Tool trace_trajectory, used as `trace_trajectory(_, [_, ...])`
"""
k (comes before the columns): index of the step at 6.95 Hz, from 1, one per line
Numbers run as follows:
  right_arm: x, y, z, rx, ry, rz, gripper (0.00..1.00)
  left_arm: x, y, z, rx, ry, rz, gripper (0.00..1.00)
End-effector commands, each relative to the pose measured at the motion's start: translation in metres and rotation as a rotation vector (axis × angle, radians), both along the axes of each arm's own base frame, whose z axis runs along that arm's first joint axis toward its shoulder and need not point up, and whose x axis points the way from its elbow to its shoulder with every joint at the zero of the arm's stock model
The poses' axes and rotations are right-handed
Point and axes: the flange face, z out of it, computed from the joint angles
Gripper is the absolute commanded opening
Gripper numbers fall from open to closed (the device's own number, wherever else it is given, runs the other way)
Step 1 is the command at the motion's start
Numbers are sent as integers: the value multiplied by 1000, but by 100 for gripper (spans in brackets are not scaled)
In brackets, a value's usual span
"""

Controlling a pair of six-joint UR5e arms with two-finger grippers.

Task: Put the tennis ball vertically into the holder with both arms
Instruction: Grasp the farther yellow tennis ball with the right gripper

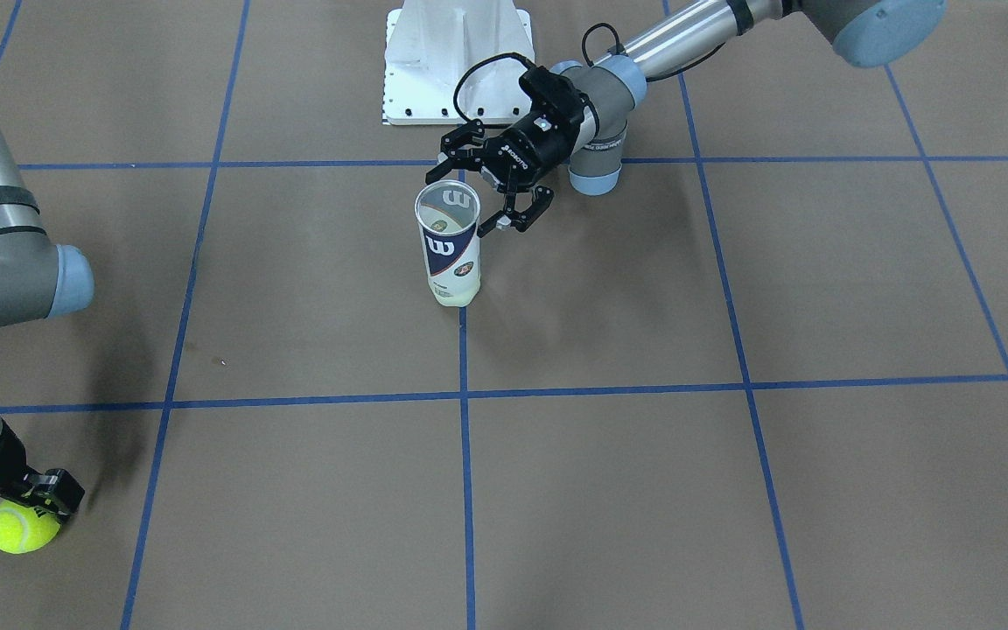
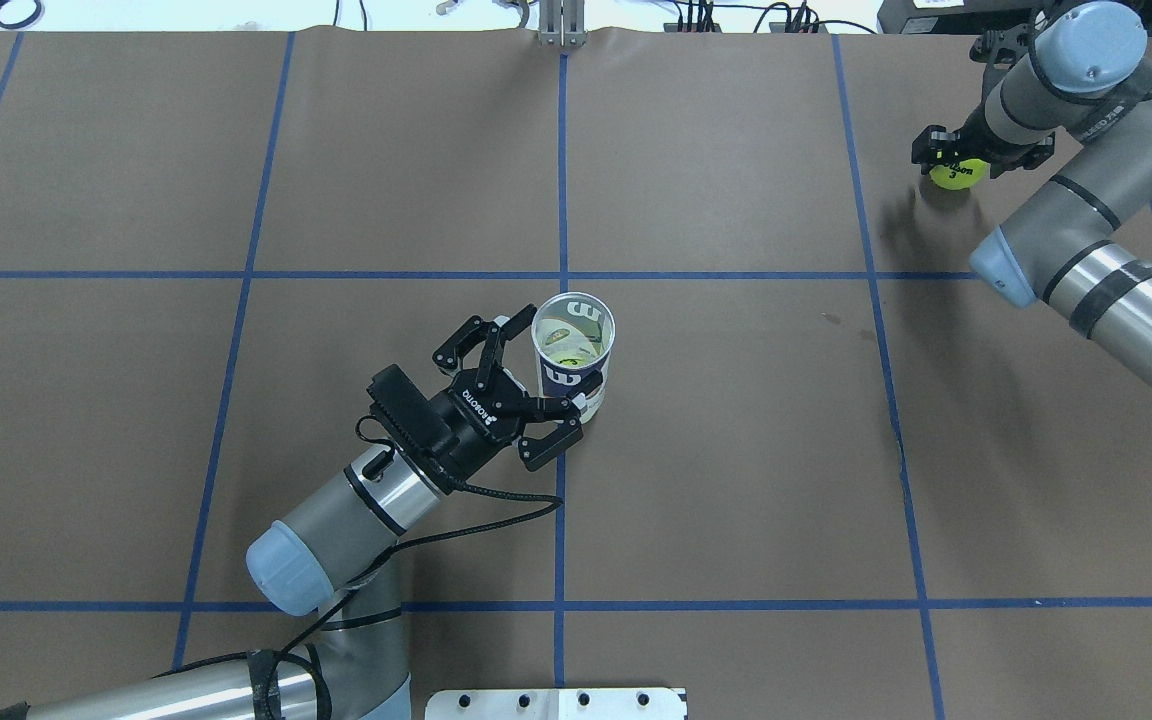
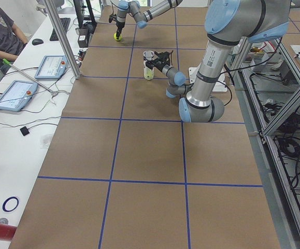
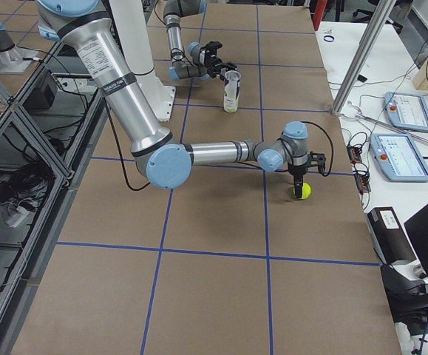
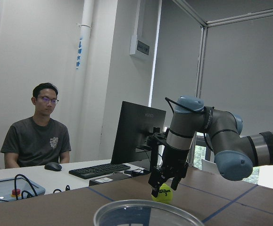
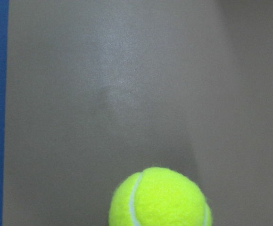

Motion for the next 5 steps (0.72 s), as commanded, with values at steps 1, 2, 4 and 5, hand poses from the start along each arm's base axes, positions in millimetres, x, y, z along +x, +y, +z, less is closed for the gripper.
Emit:
trace_trajectory(1, [0, 0, 3, 0, 4, 2, 0, 1, 1, -2, 2, 2, 1, 98])
trace_trajectory(2, [0, -1, 1, 2, 2, 2, 0, 1, 1, -3, 4, 1, 0, 98])
trace_trajectory(4, [1, -1, -5, 11, -4, 5, 0, 0, 1, -6, 26, -20, -26, 98])
trace_trajectory(5, [1, -2, -7, 13, -5, 5, 0, 0, 1, -6, 34, -32, -33, 98])
